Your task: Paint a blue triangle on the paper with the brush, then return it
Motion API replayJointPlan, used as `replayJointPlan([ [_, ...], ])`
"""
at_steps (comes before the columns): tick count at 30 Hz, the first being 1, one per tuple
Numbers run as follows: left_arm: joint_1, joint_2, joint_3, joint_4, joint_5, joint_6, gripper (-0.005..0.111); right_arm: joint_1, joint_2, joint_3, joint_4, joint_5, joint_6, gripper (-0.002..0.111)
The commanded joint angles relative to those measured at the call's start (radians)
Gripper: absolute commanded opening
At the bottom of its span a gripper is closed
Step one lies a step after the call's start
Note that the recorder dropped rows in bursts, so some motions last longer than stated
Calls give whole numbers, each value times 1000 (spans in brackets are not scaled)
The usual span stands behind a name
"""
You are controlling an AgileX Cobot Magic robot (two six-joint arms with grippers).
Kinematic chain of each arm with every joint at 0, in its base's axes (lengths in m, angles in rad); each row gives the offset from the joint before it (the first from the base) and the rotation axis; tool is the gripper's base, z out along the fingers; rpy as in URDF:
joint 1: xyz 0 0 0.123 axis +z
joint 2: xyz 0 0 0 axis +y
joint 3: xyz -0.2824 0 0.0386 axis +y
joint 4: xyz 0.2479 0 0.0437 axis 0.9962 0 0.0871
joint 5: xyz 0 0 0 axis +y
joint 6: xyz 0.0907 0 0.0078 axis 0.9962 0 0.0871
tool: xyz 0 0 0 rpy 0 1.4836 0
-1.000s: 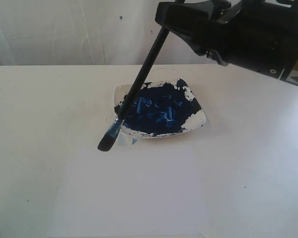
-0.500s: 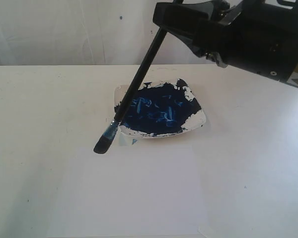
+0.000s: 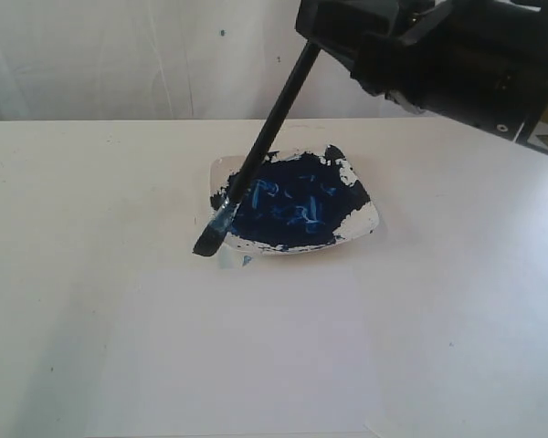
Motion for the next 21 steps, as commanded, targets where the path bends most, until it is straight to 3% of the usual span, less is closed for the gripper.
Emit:
replayJointPlan([
  [1,-4,-4,4,-6,-164,-4,0,-4,-4,4,26,-3,-28,0],
  [4,-4,0,-20,-15,-205,86,0,-4,-4,4,26,-3,-28,0],
  [14,-4,364,-404,-15,-1,296,0,-4,-6,4,22,-33,-22,0],
  [17,-4,512,-503,-15,190,264,0,-4,-6,4,20,8,-22,0],
  [20,-4,649,-572,-17,459,127,0,-4,-6,4,-3,55,-22,0],
  [21,-4,748,-598,-107,666,150,0,-4,-6,4,-18,64,-20,0],
])
